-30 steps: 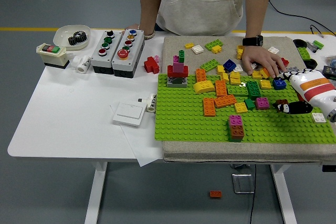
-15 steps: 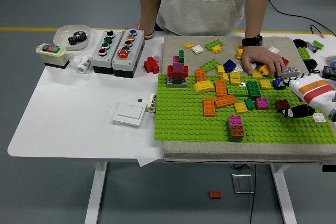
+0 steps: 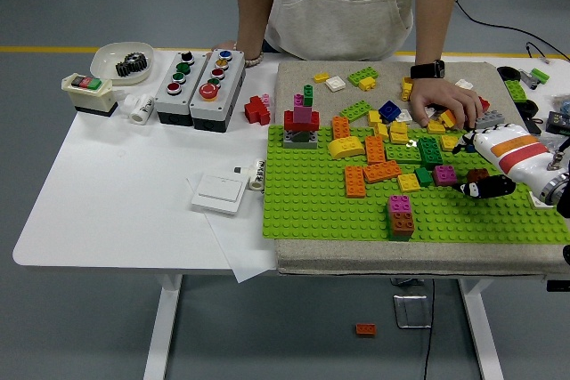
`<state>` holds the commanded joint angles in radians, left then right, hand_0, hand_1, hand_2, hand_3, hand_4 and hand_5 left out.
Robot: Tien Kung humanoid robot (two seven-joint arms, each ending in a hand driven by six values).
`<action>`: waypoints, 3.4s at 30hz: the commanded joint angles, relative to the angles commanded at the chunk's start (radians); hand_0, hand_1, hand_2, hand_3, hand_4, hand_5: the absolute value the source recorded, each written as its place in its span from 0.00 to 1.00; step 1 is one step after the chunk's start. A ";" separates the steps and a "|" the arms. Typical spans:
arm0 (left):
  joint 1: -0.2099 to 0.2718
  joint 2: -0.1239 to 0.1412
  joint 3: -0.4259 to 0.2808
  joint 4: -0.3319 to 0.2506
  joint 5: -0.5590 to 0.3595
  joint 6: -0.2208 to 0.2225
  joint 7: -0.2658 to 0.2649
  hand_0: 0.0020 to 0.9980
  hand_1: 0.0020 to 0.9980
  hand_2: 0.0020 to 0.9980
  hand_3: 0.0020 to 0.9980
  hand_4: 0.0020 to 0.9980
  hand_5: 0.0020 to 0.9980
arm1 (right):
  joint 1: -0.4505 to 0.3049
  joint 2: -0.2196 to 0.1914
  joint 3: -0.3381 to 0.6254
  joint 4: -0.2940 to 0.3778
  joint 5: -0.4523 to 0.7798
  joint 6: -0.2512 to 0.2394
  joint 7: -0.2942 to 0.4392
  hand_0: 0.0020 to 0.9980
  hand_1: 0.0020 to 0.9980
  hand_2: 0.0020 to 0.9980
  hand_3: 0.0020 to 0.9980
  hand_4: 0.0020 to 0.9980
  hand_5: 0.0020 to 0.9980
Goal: Pick up the brick,pile it on top of brick,press brick,pick up the brick,pile it on top of brick,press brick
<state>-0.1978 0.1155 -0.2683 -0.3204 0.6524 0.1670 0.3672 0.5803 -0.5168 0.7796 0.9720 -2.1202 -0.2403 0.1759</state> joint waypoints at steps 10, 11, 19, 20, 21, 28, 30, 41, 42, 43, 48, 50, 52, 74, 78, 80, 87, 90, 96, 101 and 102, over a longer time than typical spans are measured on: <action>-0.002 0.001 0.004 0.000 -0.006 0.001 -0.002 0.86 0.82 0.82 0.62 0.71 0.68 | 0.028 0.038 -0.026 -0.059 0.008 -0.001 -0.004 0.66 0.59 0.63 0.61 0.88 0.41; -0.002 0.001 0.004 0.000 -0.007 0.001 -0.002 0.86 0.82 0.82 0.62 0.71 0.68 | 0.031 0.042 -0.030 -0.063 0.009 -0.001 -0.004 0.66 0.59 0.63 0.61 0.88 0.41; -0.002 0.001 0.005 -0.001 -0.008 0.001 -0.002 0.86 0.82 0.82 0.62 0.71 0.68 | 0.047 0.061 -0.037 -0.092 0.016 0.011 -0.009 0.65 0.57 0.60 0.58 0.87 0.40; -0.003 0.001 0.006 -0.001 -0.008 0.001 -0.002 0.86 0.82 0.82 0.62 0.71 0.68 | 0.052 0.063 -0.039 -0.095 0.017 0.014 -0.008 0.65 0.57 0.60 0.58 0.87 0.40; -0.003 0.001 0.006 -0.001 -0.008 0.001 -0.002 0.86 0.82 0.82 0.62 0.71 0.68 | 0.053 0.063 -0.040 -0.097 0.017 0.015 -0.008 0.65 0.57 0.60 0.58 0.87 0.40; -0.005 0.002 0.010 -0.002 -0.011 0.003 -0.003 0.86 0.82 0.82 0.62 0.71 0.68 | 0.073 0.065 -0.051 -0.113 0.018 0.033 -0.003 0.64 0.56 0.60 0.57 0.86 0.40; -0.006 0.002 0.010 -0.002 -0.012 0.004 -0.004 0.86 0.82 0.82 0.62 0.71 0.68 | 0.075 0.064 -0.053 -0.114 0.015 0.039 -0.002 0.65 0.56 0.59 0.57 0.86 0.40; -0.006 0.000 0.007 -0.003 -0.004 0.005 -0.002 0.86 0.82 0.82 0.62 0.71 0.68 | 0.079 0.068 -0.067 -0.139 0.015 0.036 0.002 0.64 0.55 0.59 0.56 0.85 0.40; -0.006 0.000 0.006 -0.004 -0.004 0.005 -0.002 0.87 0.82 0.82 0.62 0.71 0.68 | 0.079 0.068 -0.068 -0.141 0.016 0.033 0.003 0.62 0.54 0.57 0.54 0.84 0.40; -0.005 0.000 0.006 -0.004 -0.004 0.005 -0.002 0.87 0.82 0.82 0.62 0.71 0.68 | 0.079 0.068 -0.069 -0.143 0.017 0.032 0.003 0.62 0.54 0.57 0.54 0.84 0.40; -0.004 -0.001 0.003 -0.004 0.001 0.004 -0.001 0.87 0.82 0.82 0.62 0.71 0.68 | 0.079 0.074 -0.073 -0.152 0.020 0.016 0.005 0.60 0.53 0.56 0.54 0.83 0.42; -0.003 -0.001 0.001 -0.004 0.005 0.003 0.000 0.87 0.82 0.82 0.62 0.71 0.68 | 0.079 0.078 -0.072 -0.157 0.021 0.011 0.004 0.60 0.53 0.56 0.54 0.83 0.42; -0.002 -0.001 0.000 -0.004 0.007 0.002 0.001 0.87 0.82 0.82 0.62 0.71 0.68 | 0.079 0.080 -0.071 -0.160 0.021 0.009 0.005 0.60 0.53 0.56 0.54 0.83 0.42; -0.006 0.000 0.012 -0.004 -0.010 0.004 -0.007 0.87 0.82 0.82 0.62 0.71 0.68 | 0.040 0.029 0.019 -0.066 -0.087 0.080 0.012 0.69 0.64 0.72 0.81 0.93 0.44; -0.006 0.000 0.013 -0.004 -0.012 0.004 -0.007 0.87 0.82 0.82 0.62 0.71 0.68 | 0.033 0.016 0.027 -0.068 -0.100 0.093 0.013 0.69 0.63 0.72 0.80 0.93 0.44; -0.006 0.000 0.014 -0.004 -0.013 0.004 -0.008 0.87 0.82 0.82 0.62 0.71 0.68 | 0.029 0.008 0.031 -0.071 -0.105 0.096 0.014 0.69 0.63 0.72 0.80 0.93 0.44; -0.009 0.000 0.015 -0.005 -0.013 0.006 -0.009 0.87 0.82 0.82 0.62 0.71 0.68 | 0.023 -0.008 0.048 -0.082 -0.106 0.087 0.019 0.67 0.61 0.69 0.73 0.91 0.44; -0.009 0.000 0.014 -0.005 -0.012 0.006 -0.009 0.87 0.82 0.82 0.62 0.71 0.68 | 0.027 -0.007 0.051 -0.098 -0.101 0.080 0.019 0.66 0.60 0.68 0.68 0.92 0.45; -0.009 -0.001 0.014 -0.006 -0.011 0.006 -0.009 0.87 0.82 0.82 0.62 0.71 0.68 | 0.036 0.000 0.039 -0.129 -0.092 0.077 0.021 0.66 0.59 0.67 0.65 0.92 0.46; -0.009 -0.002 0.015 -0.007 -0.013 0.006 -0.010 0.87 0.82 0.82 0.62 0.71 0.68 | 0.044 0.006 0.024 -0.144 -0.086 0.074 0.024 0.66 0.59 0.67 0.65 0.92 0.46; -0.010 -0.002 0.015 -0.008 -0.013 0.006 -0.010 0.87 0.82 0.82 0.62 0.71 0.68 | 0.047 0.007 0.020 -0.149 -0.085 0.073 0.025 0.65 0.58 0.66 0.63 0.92 0.46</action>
<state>-0.2073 0.1137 -0.2528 -0.3281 0.6394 0.1729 0.3569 0.6269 -0.5094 0.7994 0.8231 -2.2050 -0.1673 0.2005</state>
